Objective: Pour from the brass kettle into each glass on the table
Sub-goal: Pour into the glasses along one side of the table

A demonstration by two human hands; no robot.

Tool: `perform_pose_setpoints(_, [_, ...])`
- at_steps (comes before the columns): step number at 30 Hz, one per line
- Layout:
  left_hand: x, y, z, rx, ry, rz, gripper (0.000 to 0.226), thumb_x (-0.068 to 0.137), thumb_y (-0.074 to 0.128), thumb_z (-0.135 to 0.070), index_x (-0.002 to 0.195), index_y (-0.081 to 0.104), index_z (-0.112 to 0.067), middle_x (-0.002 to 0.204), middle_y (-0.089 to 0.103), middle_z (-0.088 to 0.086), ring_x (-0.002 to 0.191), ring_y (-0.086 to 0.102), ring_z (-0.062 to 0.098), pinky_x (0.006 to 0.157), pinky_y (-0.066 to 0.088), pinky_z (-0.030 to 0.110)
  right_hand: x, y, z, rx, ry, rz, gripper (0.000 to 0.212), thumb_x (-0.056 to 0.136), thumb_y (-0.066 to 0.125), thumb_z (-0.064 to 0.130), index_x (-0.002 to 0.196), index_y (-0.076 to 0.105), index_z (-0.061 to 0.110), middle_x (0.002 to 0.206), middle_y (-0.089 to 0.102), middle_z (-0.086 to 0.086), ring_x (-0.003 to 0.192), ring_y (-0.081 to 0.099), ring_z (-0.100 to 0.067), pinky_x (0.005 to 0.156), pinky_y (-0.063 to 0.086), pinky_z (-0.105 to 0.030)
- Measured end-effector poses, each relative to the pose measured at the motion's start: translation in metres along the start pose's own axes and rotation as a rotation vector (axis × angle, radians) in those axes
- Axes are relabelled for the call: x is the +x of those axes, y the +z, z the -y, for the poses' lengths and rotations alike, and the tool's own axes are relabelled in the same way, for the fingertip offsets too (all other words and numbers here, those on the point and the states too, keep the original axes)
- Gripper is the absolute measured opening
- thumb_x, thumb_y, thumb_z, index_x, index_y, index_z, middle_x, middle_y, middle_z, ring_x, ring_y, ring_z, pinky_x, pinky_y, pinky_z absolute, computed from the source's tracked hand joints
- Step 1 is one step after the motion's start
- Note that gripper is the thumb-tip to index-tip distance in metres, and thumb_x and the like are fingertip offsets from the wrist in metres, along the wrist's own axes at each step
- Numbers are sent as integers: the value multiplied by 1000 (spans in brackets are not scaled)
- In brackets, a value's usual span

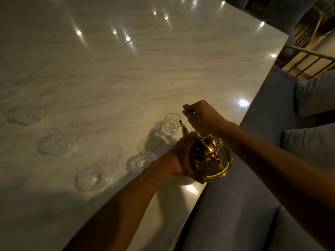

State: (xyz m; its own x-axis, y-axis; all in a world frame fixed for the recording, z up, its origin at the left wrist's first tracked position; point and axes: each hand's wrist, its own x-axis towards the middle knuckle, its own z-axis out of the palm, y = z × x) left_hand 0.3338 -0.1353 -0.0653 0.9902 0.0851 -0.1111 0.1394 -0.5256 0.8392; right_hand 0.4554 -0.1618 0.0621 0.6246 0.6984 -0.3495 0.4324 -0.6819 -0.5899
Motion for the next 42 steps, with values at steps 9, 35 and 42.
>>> perform_pose_setpoints(9, [-2, 1, -1, -12, 16, 0, 129, 57, 99, -46, 156, 20, -24, 159, 33, 0, 147, 32, 18, 119, 31, 33, -1, 0, 1, -6, 7, 7, 38, 100, 50, 14, 136, 53, 3, 140, 55, -10, 117, 61, -27, 96, 49, -33])
perform_pose_setpoints(35, [3, 6, 0, -7, 14, 0, 127, 48, 86, -68, 149, 13, -43, 160, 32, -1, 148, 31, 19, 122, 33, 46, -5, -4, 3, -42, -6, 15, 36, 100, 48, 13, 134, 54, 2, 138, 56, -12, 118, 61, -28, 96, 49, -35])
perform_pose_setpoints(42, [3, 7, 4, 12, -2, 1, 132, 51, 92, -64, 154, 13, -35, 161, 30, -4, 149, 30, 18, 121, 35, 49, -5, -4, 3, -43, -4, 13, 37, 100, 49, 12, 135, 53, 2, 138, 56, -12, 120, 59, -27, 100, 48, -35])
